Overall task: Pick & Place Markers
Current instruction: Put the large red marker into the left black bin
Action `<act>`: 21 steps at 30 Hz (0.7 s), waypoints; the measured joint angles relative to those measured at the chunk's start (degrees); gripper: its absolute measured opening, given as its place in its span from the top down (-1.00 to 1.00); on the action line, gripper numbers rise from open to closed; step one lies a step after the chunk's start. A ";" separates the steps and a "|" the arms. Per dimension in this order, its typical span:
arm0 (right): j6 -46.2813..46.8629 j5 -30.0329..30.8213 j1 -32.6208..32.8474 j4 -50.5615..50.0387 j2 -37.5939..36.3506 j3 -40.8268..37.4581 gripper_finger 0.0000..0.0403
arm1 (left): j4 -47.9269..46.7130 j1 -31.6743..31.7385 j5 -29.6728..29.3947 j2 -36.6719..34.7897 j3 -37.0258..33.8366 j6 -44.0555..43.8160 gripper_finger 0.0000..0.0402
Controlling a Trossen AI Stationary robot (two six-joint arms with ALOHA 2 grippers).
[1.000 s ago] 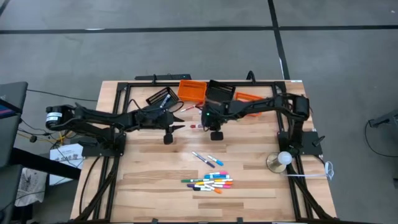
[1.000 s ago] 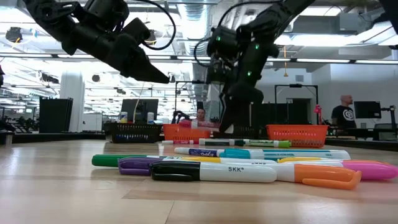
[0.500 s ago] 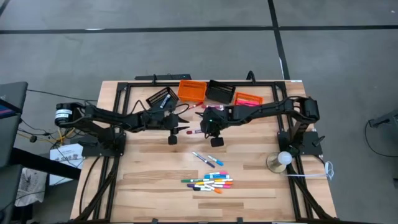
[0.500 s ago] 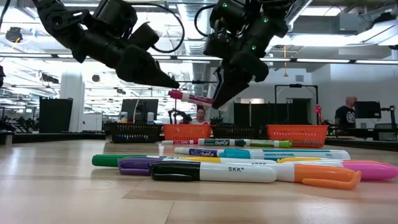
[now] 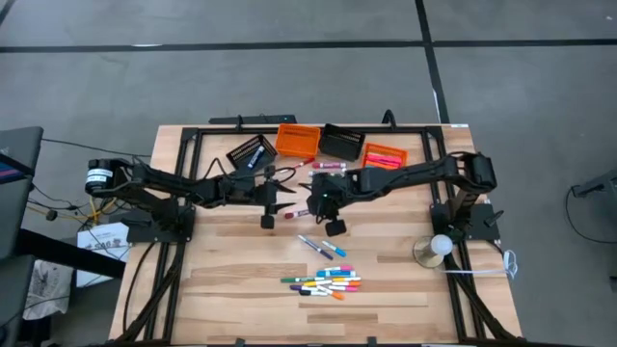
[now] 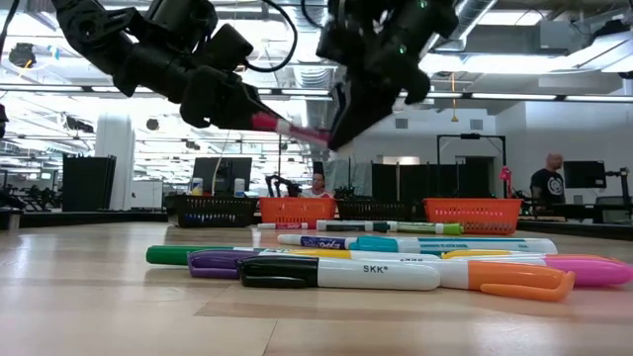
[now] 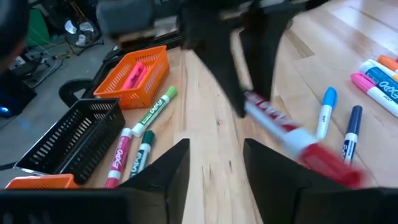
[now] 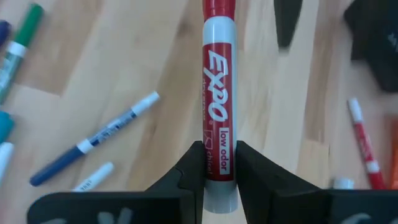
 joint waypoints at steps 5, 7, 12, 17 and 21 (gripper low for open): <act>-1.42 0.00 1.18 -1.35 -0.04 3.32 0.71 | 0.00 -0.07 0.00 0.00 0.00 -0.04 0.10; -2.01 0.14 1.17 -1.90 -0.04 4.40 0.71 | -0.01 -0.11 0.04 0.00 0.00 -0.04 0.09; -2.82 -0.27 -0.03 -1.39 -0.04 5.77 0.71 | 1.75 -0.27 5.67 -0.04 0.00 0.09 0.12; -2.28 -0.10 -1.12 2.06 -0.04 5.96 0.71 | 4.71 -1.93 7.07 -0.07 0.00 1.45 0.16; -2.32 -0.03 -1.18 3.28 0.17 5.93 0.71 | 6.85 -2.85 6.26 -0.07 -0.02 1.47 0.18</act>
